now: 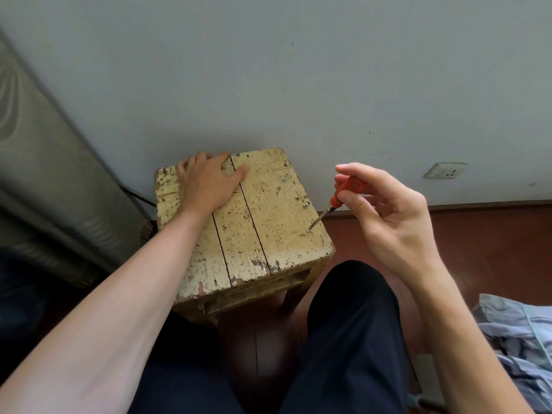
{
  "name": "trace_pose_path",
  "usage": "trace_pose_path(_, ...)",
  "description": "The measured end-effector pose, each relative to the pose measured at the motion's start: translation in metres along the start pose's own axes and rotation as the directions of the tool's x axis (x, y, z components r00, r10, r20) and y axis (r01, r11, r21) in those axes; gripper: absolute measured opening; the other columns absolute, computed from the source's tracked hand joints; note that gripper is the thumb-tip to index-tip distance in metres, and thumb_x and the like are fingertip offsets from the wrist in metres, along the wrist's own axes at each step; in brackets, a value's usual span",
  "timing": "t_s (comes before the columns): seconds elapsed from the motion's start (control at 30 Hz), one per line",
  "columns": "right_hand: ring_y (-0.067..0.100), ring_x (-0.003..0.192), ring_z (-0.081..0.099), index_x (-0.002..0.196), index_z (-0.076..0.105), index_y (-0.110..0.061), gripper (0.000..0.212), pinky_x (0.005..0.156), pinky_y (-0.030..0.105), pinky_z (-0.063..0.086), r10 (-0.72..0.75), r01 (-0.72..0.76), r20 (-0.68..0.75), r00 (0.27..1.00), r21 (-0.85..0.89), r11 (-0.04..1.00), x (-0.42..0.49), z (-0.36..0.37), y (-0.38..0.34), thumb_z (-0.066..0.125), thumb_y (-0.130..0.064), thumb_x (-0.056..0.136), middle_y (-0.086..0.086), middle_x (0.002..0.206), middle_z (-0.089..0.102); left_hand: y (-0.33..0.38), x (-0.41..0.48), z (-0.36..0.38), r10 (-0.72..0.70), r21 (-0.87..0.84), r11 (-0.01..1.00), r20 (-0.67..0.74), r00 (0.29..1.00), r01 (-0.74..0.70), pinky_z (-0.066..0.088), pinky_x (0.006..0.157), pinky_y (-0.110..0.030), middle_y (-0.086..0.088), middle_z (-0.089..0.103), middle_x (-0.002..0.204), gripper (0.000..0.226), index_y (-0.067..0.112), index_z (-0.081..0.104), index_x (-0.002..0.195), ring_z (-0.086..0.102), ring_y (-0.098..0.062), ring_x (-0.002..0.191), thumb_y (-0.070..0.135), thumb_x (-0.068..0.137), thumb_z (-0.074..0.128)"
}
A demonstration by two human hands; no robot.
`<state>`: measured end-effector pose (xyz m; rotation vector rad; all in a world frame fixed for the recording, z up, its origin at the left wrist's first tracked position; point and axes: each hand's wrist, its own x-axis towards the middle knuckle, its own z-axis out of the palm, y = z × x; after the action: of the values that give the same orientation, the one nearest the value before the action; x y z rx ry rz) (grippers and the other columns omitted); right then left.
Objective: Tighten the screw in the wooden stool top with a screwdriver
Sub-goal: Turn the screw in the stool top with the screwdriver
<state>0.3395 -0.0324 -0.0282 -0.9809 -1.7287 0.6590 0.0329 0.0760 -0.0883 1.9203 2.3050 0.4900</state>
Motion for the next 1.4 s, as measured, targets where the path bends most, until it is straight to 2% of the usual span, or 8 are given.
trace_pose_path(0.27,0.025,0.093,0.079,0.129,0.072,-0.041,0.032,0.08,0.055,0.059,0.039,-0.046,-0.146,0.988,-0.042,0.998,-0.003,0.007,-0.001,0.078,-0.027,0.101,-0.007,0.104,0.072,-0.003,0.001,0.003,0.003,0.003,1.0,-0.01,1.0,-0.003,0.024,0.112,-0.045,-0.008,0.054,0.142,0.082,0.037,0.049,0.148,0.044,-0.03,0.134,0.088,0.087,0.029)
trace_pose_path(0.4,0.02,0.101,0.078,0.14,0.069,-0.037,0.039,0.081,0.046,0.06,0.041,-0.044,-0.038,0.998,-0.095,0.994,-0.002,-0.001,-0.005,0.074,-0.024,0.103,-0.008,0.112,0.073,-0.003,0.001,0.004,-0.001,-0.005,1.0,-0.014,1.0,0.001,0.025,0.112,-0.045,-0.008,0.055,0.14,0.082,0.037,0.05,0.147,0.044,-0.03,0.133,0.088,0.087,0.031)
trace_pose_path(0.53,0.025,0.109,0.078,0.147,0.066,-0.032,0.048,0.096,0.039,0.06,0.062,-0.062,0.12,0.991,-0.008,0.998,0.003,-0.013,-0.009,0.067,-0.01,0.105,-0.005,0.124,0.074,-0.003,0.001,0.004,-0.001,-0.007,1.0,-0.015,1.0,0.0,0.025,0.112,-0.046,-0.007,0.055,0.141,0.081,0.037,0.049,0.148,0.044,-0.03,0.134,0.088,0.087,0.031)
trace_pose_path(0.67,0.024,0.108,0.079,0.144,0.069,-0.03,0.049,0.103,0.033,0.059,0.087,-0.099,0.138,0.987,0.076,0.992,0.004,-0.013,-0.01,0.067,-0.001,0.104,-0.006,0.126,0.077,-0.003,0.001,0.003,0.004,-0.01,1.0,-0.018,1.0,-0.005,0.024,0.113,-0.046,-0.008,0.055,0.14,0.08,0.037,0.049,0.148,0.043,-0.029,0.134,0.087,0.087,0.032)
trace_pose_path(0.8,0.028,0.099,0.079,0.137,0.072,-0.034,0.045,0.098,0.049,0.062,0.07,-0.077,0.083,0.994,0.076,0.994,0.005,-0.008,-0.01,0.07,-0.008,0.101,-0.003,0.114,0.076,-0.002,0.001,0.003,0.006,-0.008,1.0,-0.017,1.0,-0.006,0.024,0.113,-0.046,-0.008,0.055,0.14,0.08,0.036,0.049,0.148,0.044,-0.03,0.134,0.086,0.088,0.032)
trace_pose_path(1.1,0.023,0.095,0.079,0.127,0.076,-0.04,0.036,0.077,0.058,0.057,0.053,-0.054,-0.064,0.997,-0.012,0.998,0.001,0.003,-0.004,0.082,-0.02,0.097,-0.005,0.104,0.074,-0.003,0.001,0.003,0.005,-0.012,1.0,-0.023,1.0,-0.005,0.023,0.114,-0.047,-0.009,0.055,0.14,0.079,0.036,0.05,0.147,0.044,-0.03,0.134,0.086,0.088,0.033)
trace_pose_path(1.27,0.02,0.113,0.078,0.148,0.066,-0.035,0.047,0.098,0.044,0.06,0.057,-0.053,0.119,0.991,-0.038,0.998,0.001,-0.013,-0.01,0.069,-0.018,0.104,-0.01,0.129,0.076,-0.004,0.003,0.005,0.005,0.004,1.0,-0.018,1.0,-0.005,0.024,0.113,-0.046,-0.009,0.055,0.141,0.081,0.037,0.05,0.147,0.044,-0.03,0.134,0.088,0.086,0.031)
trace_pose_path(1.4,0.021,0.112,0.079,0.146,0.068,-0.03,0.049,0.106,0.034,0.059,0.1,-0.112,0.165,0.981,0.068,0.991,0.001,-0.015,-0.014,0.066,-0.004,0.105,-0.008,0.132,0.077,-0.005,0.004,0.006,0.004,0.015,1.0,-0.019,1.0,-0.004,0.025,0.112,-0.046,-0.009,0.055,0.141,0.083,0.038,0.049,0.147,0.044,-0.03,0.134,0.089,0.085,0.029)
